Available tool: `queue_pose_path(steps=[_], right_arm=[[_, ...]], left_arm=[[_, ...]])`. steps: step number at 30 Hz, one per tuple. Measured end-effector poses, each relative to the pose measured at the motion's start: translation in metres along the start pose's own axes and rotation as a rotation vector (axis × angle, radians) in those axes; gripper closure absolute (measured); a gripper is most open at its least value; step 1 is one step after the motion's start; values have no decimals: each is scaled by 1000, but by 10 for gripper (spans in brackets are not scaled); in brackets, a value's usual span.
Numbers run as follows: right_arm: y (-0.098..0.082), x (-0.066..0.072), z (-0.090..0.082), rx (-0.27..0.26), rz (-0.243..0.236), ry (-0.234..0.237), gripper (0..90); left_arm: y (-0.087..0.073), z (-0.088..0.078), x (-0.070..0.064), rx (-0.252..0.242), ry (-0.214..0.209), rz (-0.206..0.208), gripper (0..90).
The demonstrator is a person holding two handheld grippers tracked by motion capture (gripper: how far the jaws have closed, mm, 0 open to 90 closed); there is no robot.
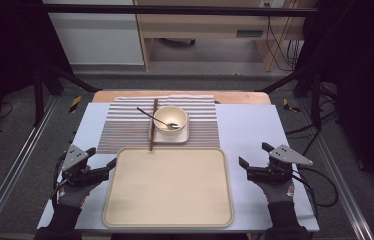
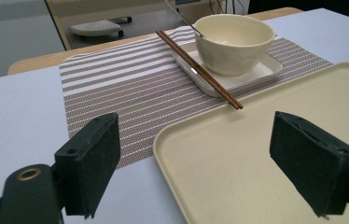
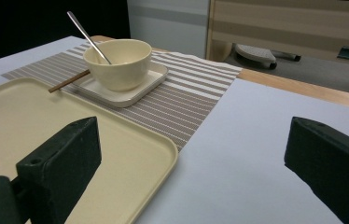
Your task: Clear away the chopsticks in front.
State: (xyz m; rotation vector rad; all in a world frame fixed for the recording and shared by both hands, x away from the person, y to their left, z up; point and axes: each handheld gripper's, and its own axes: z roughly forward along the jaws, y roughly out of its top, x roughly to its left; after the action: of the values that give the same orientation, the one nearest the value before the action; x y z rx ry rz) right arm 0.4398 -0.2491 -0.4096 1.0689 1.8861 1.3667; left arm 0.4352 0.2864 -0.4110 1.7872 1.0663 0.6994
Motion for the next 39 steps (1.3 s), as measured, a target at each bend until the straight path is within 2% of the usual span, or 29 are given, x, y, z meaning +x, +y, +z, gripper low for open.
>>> queue_pose_path(steps=[6, 13, 21, 27, 29, 31, 32, 33, 34, 37, 39], right_arm=[[0, 0, 1, -4, 5, 13, 41], [0, 1, 1, -8, 12, 17, 42], [0, 3, 3, -7, 13, 31, 44], [1, 3, 4, -3, 5, 28, 44], [1, 3, 4, -1, 3, 32, 45], [1, 3, 4, 0, 1, 32, 45], [1, 4, 5, 3, 6, 35, 46], [1, 4, 6, 6, 7, 34, 46], [1, 4, 6, 7, 5, 34, 46], [2, 3, 7, 3, 9, 38, 47], [2, 3, 7, 1, 9, 39, 47]], left_arm=[[4, 2, -1, -4, -8, 6, 158], [19, 11, -1, -15, -18, 7, 161], [36, 34, -8, -6, -37, 47, 168], [44, 50, -9, -1, -41, 47, 175], [48, 62, -10, -5, -47, 38, 181], [49, 67, -10, -3, -50, 32, 186], [50, 76, -11, 16, -47, 34, 186], [50, 76, -11, 16, -47, 34, 186], [50, 84, -13, 25, -48, 35, 186], [52, 91, -15, 39, -34, 60, 189], [53, 100, -15, 48, -36, 47, 189]])
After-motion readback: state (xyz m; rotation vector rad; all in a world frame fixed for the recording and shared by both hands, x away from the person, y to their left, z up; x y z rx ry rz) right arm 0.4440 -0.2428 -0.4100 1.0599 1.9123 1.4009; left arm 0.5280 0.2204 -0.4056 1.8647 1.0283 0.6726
